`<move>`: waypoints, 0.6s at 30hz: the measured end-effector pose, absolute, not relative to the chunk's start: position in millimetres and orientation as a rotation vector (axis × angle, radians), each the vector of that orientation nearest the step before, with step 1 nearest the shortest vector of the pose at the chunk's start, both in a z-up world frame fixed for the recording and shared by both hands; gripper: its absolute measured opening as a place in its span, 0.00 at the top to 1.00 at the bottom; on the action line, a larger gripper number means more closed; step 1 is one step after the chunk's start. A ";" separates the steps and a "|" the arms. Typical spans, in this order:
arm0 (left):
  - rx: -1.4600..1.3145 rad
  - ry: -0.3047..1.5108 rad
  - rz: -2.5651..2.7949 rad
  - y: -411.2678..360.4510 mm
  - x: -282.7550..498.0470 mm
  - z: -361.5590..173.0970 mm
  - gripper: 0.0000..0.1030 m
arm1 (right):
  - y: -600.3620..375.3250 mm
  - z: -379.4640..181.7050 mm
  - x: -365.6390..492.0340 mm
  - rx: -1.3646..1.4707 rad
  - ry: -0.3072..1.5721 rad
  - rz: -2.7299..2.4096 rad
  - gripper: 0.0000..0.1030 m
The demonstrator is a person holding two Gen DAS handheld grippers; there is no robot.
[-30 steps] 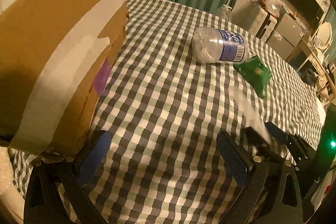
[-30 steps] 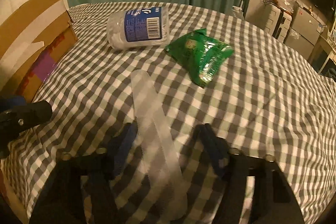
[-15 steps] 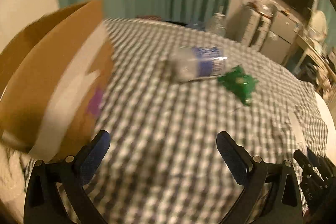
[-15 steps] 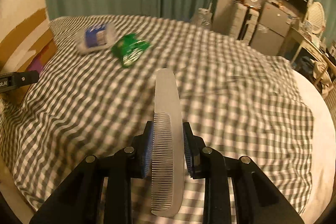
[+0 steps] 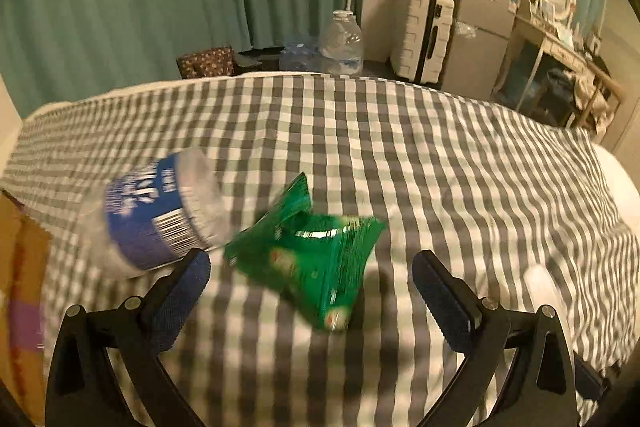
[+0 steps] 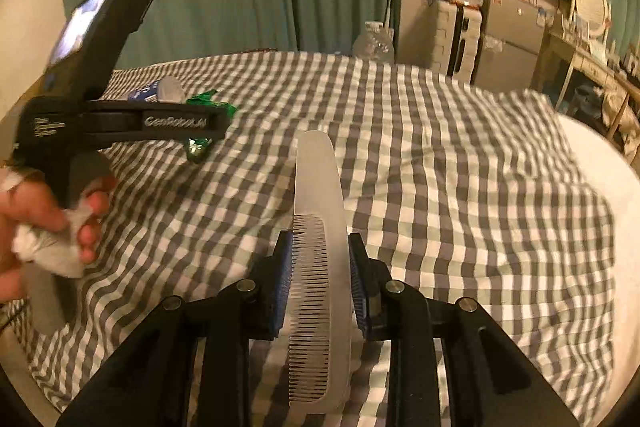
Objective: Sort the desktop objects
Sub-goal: 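Grasp the white comb with the right tool while left grasps the green snack packet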
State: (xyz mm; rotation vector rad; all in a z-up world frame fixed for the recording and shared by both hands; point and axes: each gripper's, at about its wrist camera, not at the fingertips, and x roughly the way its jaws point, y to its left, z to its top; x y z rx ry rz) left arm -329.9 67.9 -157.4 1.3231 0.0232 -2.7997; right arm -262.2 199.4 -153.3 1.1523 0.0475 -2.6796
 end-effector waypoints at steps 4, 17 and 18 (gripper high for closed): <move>1.333 0.028 -2.801 63.0 -342.1 -177.9 0.13 | 211.2 -161.5 -275.2 1.170 -0.055 -2.666 0.74; 1.234 0.093 -2.904 36.3 -298.5 -134.9 0.48 | 213.6 -156.5 -284.1 1.145 -0.057 -2.688 0.74; 1.218 0.078 -2.919 38.2 -293.6 -126.3 0.48 | 214.1 -151.8 -283.9 1.138 -0.058 -2.690 0.74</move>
